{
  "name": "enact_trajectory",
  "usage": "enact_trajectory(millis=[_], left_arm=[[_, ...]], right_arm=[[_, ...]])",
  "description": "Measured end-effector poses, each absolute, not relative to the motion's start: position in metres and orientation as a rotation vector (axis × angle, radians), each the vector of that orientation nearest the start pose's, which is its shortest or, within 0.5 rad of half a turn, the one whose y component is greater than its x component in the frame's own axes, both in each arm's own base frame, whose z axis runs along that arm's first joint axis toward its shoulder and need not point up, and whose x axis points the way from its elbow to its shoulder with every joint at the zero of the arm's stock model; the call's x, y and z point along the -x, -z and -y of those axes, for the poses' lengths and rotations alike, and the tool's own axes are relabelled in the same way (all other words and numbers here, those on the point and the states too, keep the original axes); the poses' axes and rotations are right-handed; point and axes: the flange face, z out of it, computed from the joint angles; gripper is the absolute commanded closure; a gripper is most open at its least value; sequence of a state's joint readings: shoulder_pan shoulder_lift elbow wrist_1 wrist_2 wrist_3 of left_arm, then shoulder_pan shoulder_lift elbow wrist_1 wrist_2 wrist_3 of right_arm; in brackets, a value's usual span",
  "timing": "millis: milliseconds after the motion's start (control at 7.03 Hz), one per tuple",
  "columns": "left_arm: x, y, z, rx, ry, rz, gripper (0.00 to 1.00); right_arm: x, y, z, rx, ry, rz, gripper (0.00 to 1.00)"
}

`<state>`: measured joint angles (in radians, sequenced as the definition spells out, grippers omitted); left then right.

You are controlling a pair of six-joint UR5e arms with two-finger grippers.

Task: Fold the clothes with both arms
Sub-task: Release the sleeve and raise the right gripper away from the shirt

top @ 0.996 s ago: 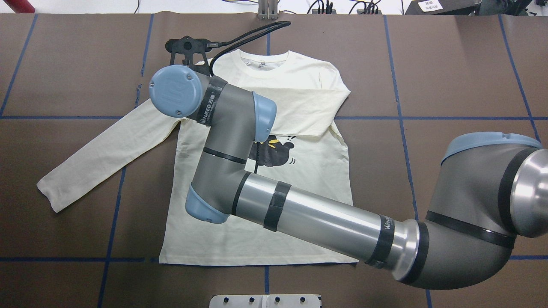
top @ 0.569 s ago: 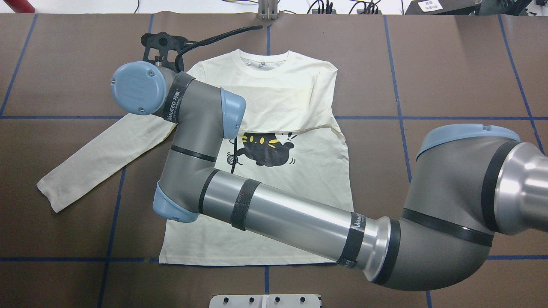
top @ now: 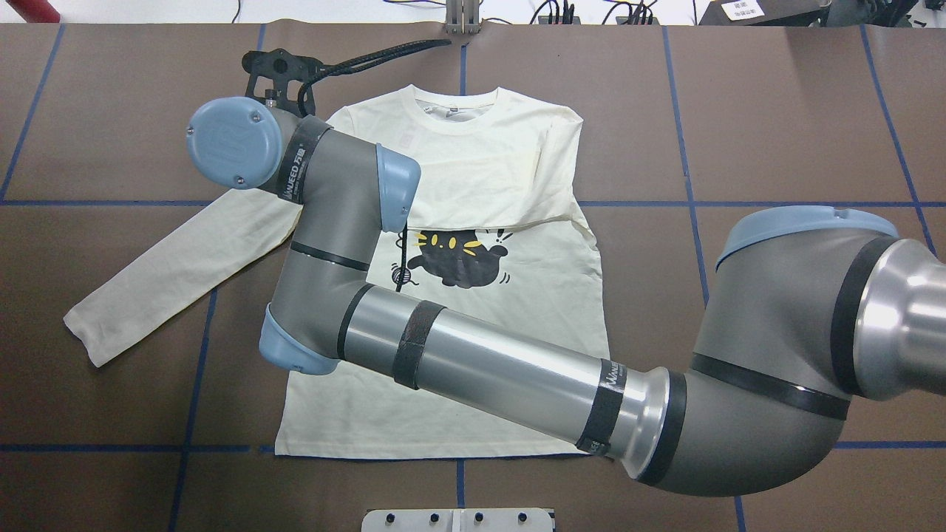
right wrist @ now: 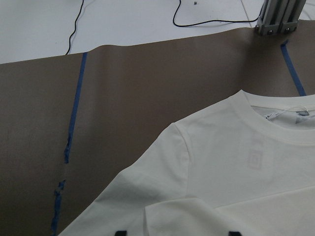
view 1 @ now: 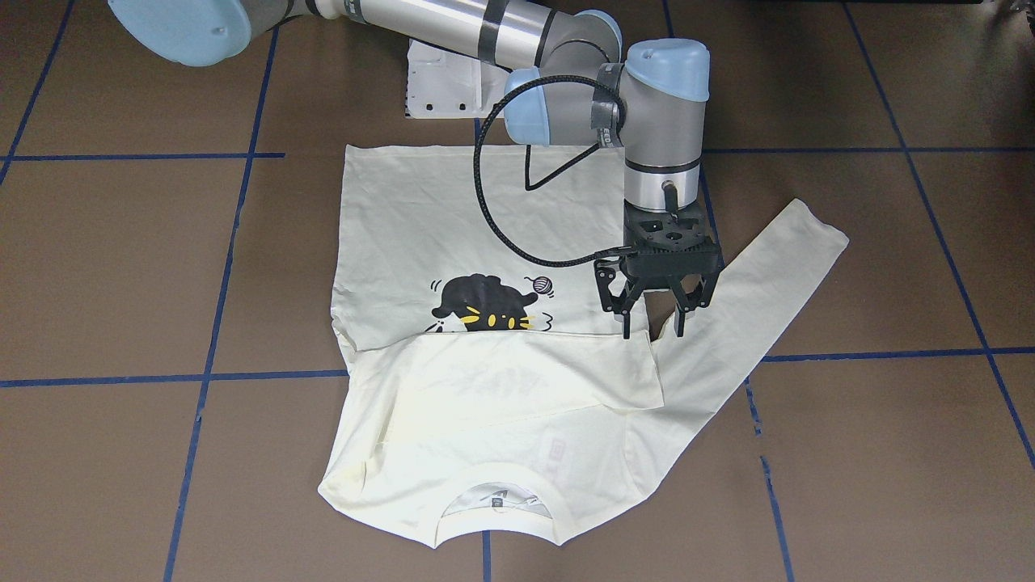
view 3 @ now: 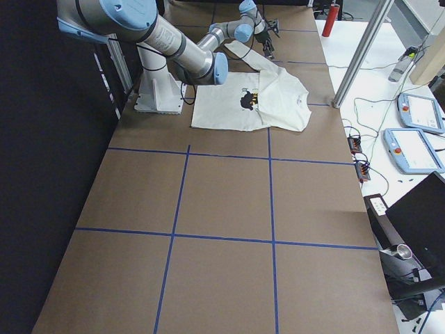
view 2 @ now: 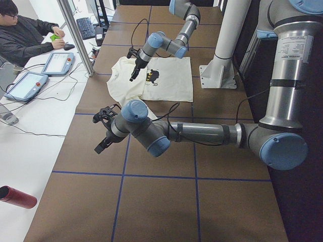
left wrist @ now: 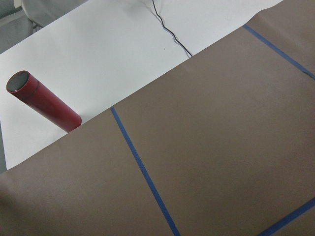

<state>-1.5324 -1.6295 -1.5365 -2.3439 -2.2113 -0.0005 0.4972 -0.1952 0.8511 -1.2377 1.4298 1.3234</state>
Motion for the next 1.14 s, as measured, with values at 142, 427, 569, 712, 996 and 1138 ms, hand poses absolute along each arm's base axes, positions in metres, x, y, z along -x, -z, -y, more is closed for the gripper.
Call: enact_trajectory(millis=[142, 427, 569, 712, 996, 1138], left_arm=[[0.053, -0.560, 0.546, -0.761, -0.290, -0.622, 0.00], [0.031, -0.544, 0.545, -0.806, -0.328, -0.669, 0.00], [-0.003, -0.535, 0.541, -0.785, -0.341, -0.752, 0.00], [-0.037, -0.529, 0.524, -0.739, -0.322, -0.833, 0.00], [-0.071, -0.531, 0.458, -0.687, -0.284, -0.909, 0.00], [-0.084, -0.534, 0.429, -0.676, -0.299, -0.910, 0.00]], right_arm=[[0.671, 0.026, 0.560, -0.418, -0.287, 0.883, 0.00], [0.603, 0.035, 0.592, -0.271, -0.218, 0.815, 0.00], [0.561, 0.026, 0.604, -0.221, -0.158, 0.780, 0.00], [0.520, -0.004, 0.612, -0.211, -0.090, 0.773, 0.00], [0.432, -0.094, 0.617, -0.241, 0.047, 0.786, 0.00], [0.388, -0.142, 0.614, -0.261, 0.117, 0.784, 0.00]])
